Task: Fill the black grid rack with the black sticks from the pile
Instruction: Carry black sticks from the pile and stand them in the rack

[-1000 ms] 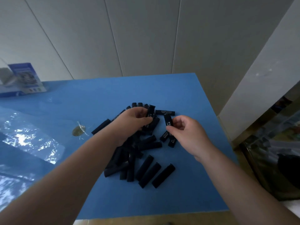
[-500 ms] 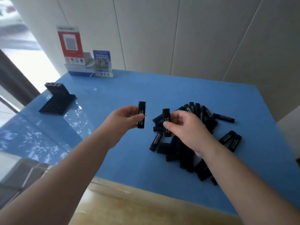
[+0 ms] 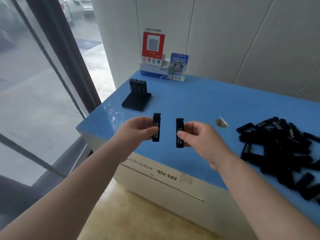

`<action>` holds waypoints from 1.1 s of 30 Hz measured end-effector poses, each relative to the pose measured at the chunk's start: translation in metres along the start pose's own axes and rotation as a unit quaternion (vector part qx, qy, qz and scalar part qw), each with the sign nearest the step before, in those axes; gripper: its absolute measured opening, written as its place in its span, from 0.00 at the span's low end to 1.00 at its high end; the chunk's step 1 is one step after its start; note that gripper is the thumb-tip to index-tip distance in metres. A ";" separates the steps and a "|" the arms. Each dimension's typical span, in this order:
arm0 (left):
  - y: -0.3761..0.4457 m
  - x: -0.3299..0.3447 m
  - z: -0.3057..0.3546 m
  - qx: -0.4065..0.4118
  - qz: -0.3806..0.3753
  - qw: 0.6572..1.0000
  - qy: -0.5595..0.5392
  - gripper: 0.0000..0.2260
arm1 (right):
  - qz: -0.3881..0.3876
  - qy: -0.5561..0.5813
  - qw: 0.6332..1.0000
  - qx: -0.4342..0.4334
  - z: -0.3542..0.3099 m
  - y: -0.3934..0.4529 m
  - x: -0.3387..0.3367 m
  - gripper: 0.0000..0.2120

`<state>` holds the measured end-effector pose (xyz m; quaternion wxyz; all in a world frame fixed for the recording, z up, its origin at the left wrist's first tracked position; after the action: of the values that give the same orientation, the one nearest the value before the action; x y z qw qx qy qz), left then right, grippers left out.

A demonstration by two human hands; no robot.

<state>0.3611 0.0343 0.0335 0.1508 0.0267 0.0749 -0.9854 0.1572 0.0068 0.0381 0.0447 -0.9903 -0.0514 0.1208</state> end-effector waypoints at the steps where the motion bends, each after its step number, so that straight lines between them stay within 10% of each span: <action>1: 0.000 -0.012 -0.001 0.000 0.001 1.000 0.000 0.06 | -0.002 0.004 1.000 0.003 -0.002 -0.001 0.013 0.03; 21: 0.140 -0.134 0.005 0.025 0.075 0.995 0.067 0.05 | -0.021 -0.040 0.999 -0.027 -0.038 0.129 0.137 0.03; 33: 0.265 -0.149 -0.002 0.040 -0.001 0.987 0.157 0.02 | 0.122 -0.050 0.991 -0.021 -0.040 0.207 0.182 0.05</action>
<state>0.5827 -0.1717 0.0055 0.1354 0.1866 0.0581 -0.9713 0.3616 -0.1807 0.0132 0.0063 -0.9826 0.0654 0.1736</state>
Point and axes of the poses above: each hand's wrist, its own y-axis towards the middle knuckle, its own x-axis out of the palm, z = x × y, the point moved 7 cm from there along y, towards the middle knuckle, and after that the axes turned 13 degrees about z, right-handed, at the moved point
